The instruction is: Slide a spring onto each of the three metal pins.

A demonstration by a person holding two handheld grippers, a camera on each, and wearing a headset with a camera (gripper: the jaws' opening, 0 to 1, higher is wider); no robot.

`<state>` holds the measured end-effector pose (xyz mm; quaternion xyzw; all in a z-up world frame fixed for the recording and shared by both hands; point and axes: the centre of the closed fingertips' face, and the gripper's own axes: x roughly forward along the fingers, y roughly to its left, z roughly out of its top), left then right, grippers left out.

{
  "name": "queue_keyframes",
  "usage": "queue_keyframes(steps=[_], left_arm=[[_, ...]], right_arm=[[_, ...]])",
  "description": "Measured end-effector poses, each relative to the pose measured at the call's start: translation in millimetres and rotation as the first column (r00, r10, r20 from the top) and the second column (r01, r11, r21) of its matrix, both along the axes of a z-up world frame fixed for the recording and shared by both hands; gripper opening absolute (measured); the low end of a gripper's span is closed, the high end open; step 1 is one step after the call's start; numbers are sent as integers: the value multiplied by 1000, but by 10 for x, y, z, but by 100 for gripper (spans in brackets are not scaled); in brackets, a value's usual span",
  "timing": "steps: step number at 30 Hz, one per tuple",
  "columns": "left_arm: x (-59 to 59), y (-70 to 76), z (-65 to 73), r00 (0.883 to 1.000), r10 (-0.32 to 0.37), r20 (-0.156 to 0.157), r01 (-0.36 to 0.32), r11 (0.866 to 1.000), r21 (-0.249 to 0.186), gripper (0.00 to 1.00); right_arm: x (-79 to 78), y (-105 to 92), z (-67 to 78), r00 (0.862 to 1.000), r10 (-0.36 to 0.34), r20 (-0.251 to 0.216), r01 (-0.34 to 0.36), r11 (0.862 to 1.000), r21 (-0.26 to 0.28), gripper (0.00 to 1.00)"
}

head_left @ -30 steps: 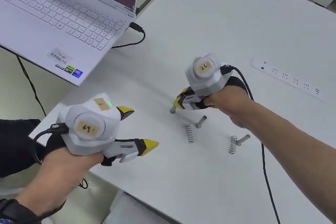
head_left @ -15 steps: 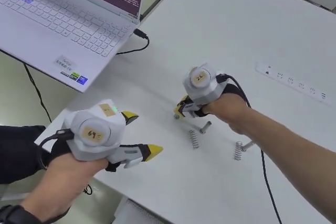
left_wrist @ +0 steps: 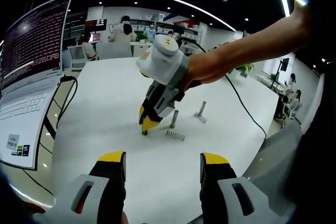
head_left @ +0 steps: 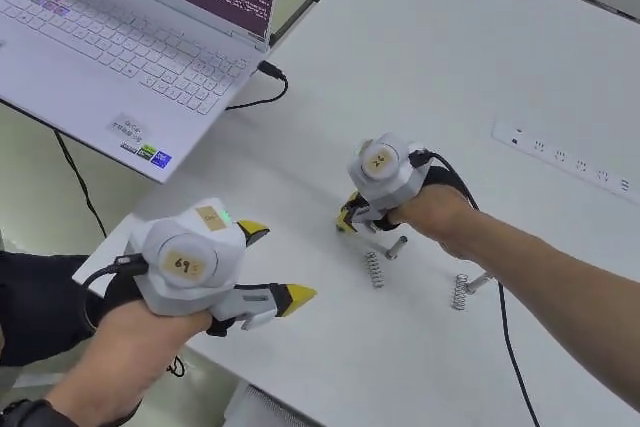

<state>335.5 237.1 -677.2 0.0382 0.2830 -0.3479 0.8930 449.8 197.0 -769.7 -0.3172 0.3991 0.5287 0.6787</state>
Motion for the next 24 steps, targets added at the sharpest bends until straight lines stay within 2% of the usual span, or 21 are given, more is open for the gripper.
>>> queue_keyframes(steps=[7,13,18,24], left_arm=[[5,-20,64,1000,6,10,-6,1000,2,52],[-31,-44,138,1000,23,17,-22,1000,-6,52],[-63,-41,171,999,32,21,-32,999,-5,52],[-103,0,241,997,69,25,-69,997,-20,52]], right_arm=[[4,-22,136,1000,3,15,-4,1000,27,20],[-23,-100,312,999,-8,40,6,999,50,26],[-101,-150,425,999,-14,47,11,998,70,30],[-174,-290,579,996,-26,81,19,996,84,32]])
